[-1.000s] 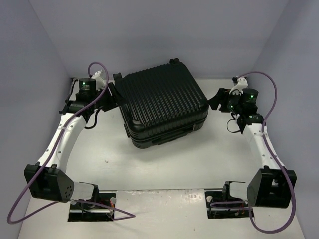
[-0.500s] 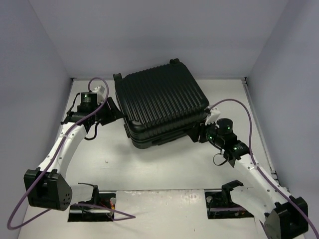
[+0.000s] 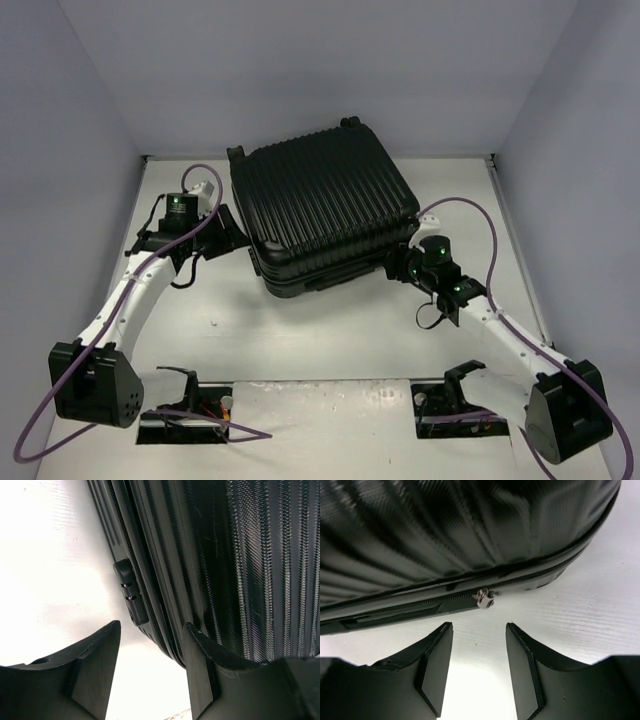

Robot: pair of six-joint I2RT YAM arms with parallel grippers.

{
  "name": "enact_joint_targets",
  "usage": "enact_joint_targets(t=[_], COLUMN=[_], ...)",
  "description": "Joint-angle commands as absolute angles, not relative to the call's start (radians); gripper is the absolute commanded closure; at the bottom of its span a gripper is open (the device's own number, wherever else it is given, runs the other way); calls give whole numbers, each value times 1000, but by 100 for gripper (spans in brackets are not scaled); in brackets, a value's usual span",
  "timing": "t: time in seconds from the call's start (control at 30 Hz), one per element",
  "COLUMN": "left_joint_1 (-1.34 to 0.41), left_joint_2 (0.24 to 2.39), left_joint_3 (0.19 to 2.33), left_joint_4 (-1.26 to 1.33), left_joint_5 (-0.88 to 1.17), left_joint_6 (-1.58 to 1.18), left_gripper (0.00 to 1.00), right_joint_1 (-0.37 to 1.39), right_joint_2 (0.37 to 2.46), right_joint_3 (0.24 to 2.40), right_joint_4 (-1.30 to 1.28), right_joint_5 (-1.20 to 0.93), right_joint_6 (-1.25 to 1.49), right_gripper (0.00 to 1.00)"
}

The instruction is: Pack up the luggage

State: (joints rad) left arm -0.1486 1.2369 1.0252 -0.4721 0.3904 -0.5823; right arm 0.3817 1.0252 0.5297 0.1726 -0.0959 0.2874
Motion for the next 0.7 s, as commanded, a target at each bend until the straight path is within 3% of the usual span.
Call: enact_joint_targets(t=[0.0,0.4,0.67], left_joint_1=[-150,-150,-150], left_joint_2=[1201,1204,1201], left_joint_3=[1071,1071,1035], left_joint_4=[-436,-420,-400], left_joint_5=[388,403,436], left_joint_6=[-565,-575,-595], left_gripper=[53,53,53], right_joint_1=[393,393,393], right_joint_2=[1072,1178,1221], right_joint_3=[597,600,575], right_joint_4=[264,379,454], right_joint_5=[-57,-60,-66], right_joint_6=[278,195,115], right_gripper=[56,61,83])
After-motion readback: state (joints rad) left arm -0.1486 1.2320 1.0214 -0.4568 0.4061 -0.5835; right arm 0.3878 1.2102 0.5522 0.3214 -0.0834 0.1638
